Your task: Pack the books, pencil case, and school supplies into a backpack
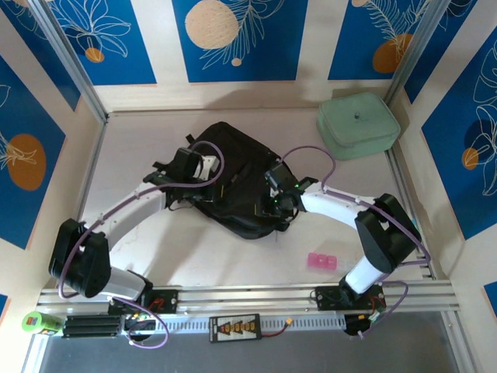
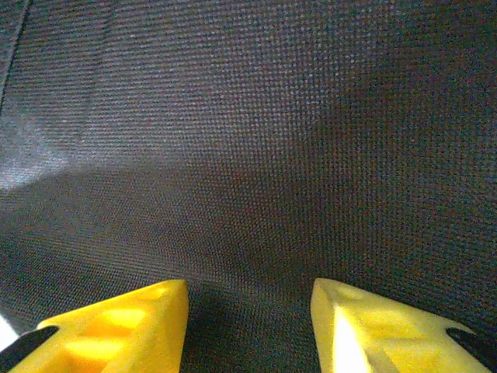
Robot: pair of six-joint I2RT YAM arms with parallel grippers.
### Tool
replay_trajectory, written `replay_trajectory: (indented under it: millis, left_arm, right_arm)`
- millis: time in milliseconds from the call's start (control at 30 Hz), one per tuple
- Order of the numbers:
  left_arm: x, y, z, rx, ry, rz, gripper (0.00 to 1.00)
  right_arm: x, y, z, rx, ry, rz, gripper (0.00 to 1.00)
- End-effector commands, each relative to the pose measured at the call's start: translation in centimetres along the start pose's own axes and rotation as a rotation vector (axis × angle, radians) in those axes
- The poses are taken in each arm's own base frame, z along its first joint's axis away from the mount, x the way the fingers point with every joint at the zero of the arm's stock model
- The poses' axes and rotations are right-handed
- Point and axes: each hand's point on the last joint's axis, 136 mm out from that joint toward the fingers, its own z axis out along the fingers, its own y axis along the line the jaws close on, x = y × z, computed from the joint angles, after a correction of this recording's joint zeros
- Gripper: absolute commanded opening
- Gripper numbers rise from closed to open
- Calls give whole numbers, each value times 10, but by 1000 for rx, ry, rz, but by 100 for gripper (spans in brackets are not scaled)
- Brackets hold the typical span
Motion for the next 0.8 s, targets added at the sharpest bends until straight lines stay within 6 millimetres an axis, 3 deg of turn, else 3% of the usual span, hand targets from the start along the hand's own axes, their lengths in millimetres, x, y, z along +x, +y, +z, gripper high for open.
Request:
replay_trajectory:
  millis: [0, 133, 300, 367, 467, 600, 767]
  left_arm:
    - [-26, -2, 0, -41, -40, 65, 0]
    - [-59, -7, 11, -41, -96, 95, 0]
    - [-70, -5, 24, -48, -89, 79, 1]
    - [-70, -6, 21, -41, -91, 71, 7]
    - [-71, -6, 8, -24, -109, 28, 29]
    - [-70, 9, -20, -43, -170, -78, 53]
    - [-54, 38, -49, -101, -242, -223, 63]
  right_arm:
    - [13, -28, -7, 96, 17, 30, 47]
    - [14, -31, -6, 106, 16, 11, 47]
    - [-1, -12, -25, 75, -56, -45, 48]
    - [-12, 3, -38, 29, -106, -83, 48]
    - [-27, 33, -56, -71, -169, -157, 51]
    - [-44, 68, -67, -151, -209, -249, 52]
    - [-59, 111, -60, -178, -198, -360, 52]
